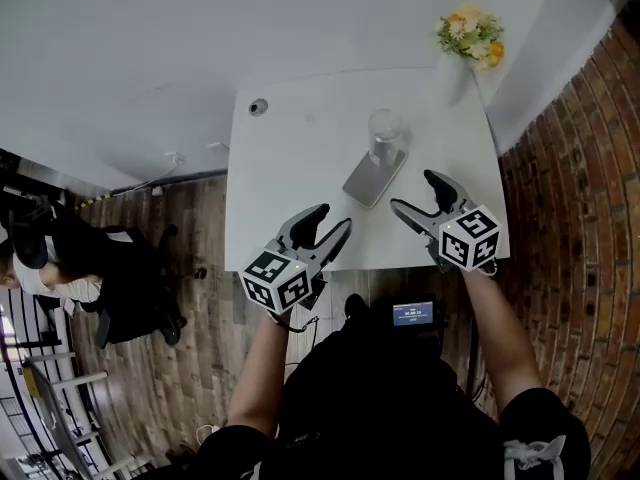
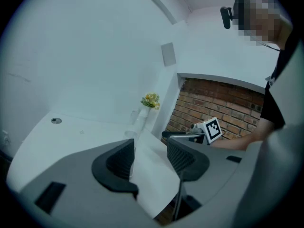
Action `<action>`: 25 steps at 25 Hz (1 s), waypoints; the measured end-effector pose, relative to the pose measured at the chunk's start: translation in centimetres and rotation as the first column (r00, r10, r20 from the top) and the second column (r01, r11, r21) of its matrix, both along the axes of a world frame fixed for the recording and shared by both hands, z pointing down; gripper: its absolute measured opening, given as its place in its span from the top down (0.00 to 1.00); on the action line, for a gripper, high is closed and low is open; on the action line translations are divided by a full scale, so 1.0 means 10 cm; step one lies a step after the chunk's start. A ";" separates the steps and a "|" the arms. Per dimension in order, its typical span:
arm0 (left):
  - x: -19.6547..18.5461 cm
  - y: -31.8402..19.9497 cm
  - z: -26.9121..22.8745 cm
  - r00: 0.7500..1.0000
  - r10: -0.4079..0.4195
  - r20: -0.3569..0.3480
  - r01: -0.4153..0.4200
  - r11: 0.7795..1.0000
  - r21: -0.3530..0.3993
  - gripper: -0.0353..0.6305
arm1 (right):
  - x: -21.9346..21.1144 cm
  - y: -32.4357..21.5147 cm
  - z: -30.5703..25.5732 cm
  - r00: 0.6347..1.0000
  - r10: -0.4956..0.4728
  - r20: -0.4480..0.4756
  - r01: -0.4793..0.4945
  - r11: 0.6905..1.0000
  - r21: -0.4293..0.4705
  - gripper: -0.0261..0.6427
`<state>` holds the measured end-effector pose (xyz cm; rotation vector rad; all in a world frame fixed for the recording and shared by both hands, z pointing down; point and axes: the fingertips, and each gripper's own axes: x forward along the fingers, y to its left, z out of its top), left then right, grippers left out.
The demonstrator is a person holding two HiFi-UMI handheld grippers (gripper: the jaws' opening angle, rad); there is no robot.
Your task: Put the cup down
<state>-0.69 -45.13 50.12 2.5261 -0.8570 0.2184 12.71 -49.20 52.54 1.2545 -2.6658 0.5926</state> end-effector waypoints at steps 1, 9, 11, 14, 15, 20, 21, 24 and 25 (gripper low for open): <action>0.01 0.01 -0.02 1.000 0.000 -0.006 0.000 1.000 0.009 0.63 | -0.04 0.09 -0.03 1.000 -0.009 -0.010 0.009 1.000 0.005 0.37; 0.09 0.16 -0.26 0.997 0.021 -0.077 -0.013 0.995 0.102 0.63 | -0.12 0.55 -0.34 1.000 -0.028 0.003 0.027 0.997 0.070 0.83; 0.09 0.21 -0.30 0.996 0.032 -0.081 -0.023 0.994 0.110 0.63 | -0.12 0.64 -0.43 1.000 -0.019 0.011 0.018 0.997 0.078 0.87; 0.11 0.28 -0.36 0.995 0.058 -0.081 -0.047 0.990 0.131 0.69 | -0.15 0.73 -0.51 1.000 -0.011 0.017 0.010 0.996 0.090 0.90; 0.12 0.30 -0.38 0.995 0.064 -0.079 -0.053 0.989 0.139 0.73 | -0.16 0.75 -0.52 1.000 -0.010 0.020 0.008 0.996 0.091 0.91; 0.13 0.30 -0.45 0.996 0.046 -0.082 -0.032 0.985 0.171 0.93 | -0.11 0.81 -0.56 0.999 0.014 0.041 -0.017 0.996 0.089 0.94; 0.13 0.30 -0.45 0.996 0.044 -0.075 -0.031 0.984 0.176 0.94 | -0.10 0.81 -0.56 0.999 0.018 0.043 -0.022 0.996 0.088 0.94; 0.15 0.33 -0.46 0.996 0.055 -0.067 -0.041 0.982 0.184 0.94 | -0.09 0.82 -0.58 0.997 0.023 0.071 -0.029 0.996 0.086 0.94; 0.15 0.34 -0.46 0.996 0.058 -0.067 -0.045 0.982 0.185 0.94 | -0.08 0.81 -0.59 0.997 0.025 0.079 -0.032 0.996 0.084 0.94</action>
